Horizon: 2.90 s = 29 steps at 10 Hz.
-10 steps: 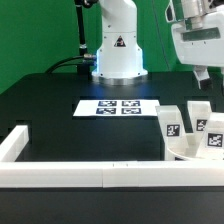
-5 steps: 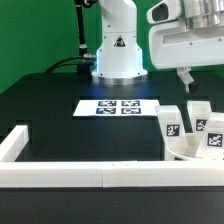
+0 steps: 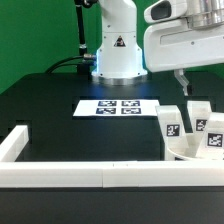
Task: Assemble stool
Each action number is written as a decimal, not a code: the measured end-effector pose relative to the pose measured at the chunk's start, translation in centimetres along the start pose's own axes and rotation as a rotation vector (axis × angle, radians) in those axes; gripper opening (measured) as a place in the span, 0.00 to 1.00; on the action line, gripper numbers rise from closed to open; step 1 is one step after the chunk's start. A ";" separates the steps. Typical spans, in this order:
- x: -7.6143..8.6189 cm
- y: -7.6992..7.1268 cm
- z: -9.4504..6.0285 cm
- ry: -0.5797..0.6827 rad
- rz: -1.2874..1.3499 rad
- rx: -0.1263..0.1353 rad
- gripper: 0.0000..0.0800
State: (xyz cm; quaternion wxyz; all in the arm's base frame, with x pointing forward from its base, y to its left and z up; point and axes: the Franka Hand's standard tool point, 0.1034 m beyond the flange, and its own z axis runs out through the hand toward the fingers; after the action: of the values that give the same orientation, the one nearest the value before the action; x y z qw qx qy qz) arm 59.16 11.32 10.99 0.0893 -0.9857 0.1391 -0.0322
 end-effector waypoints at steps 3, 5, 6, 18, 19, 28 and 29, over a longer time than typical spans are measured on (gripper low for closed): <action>-0.9 -1.7 0.2 -0.009 -0.565 -0.042 0.81; -0.7 -0.5 0.1 0.006 -0.679 -0.053 0.81; -0.7 -0.4 0.1 0.004 -0.724 -0.061 0.81; 0.0 1.7 3.8 -0.078 -1.414 -0.168 0.81; -0.2 1.7 4.2 -0.082 -1.409 -0.166 0.81; -0.1 1.7 4.3 -0.032 -0.940 -0.169 0.42; 0.0 1.5 4.4 -0.018 -0.806 -0.169 0.42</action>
Offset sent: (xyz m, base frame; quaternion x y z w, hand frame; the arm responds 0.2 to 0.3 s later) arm -0.0267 0.0053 0.0038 0.0998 0.0648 -0.1193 0.9857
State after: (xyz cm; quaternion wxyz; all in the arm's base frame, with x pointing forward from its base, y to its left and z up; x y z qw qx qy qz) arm 59.11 10.64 6.42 -0.0103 -0.9654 -0.2568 -0.0443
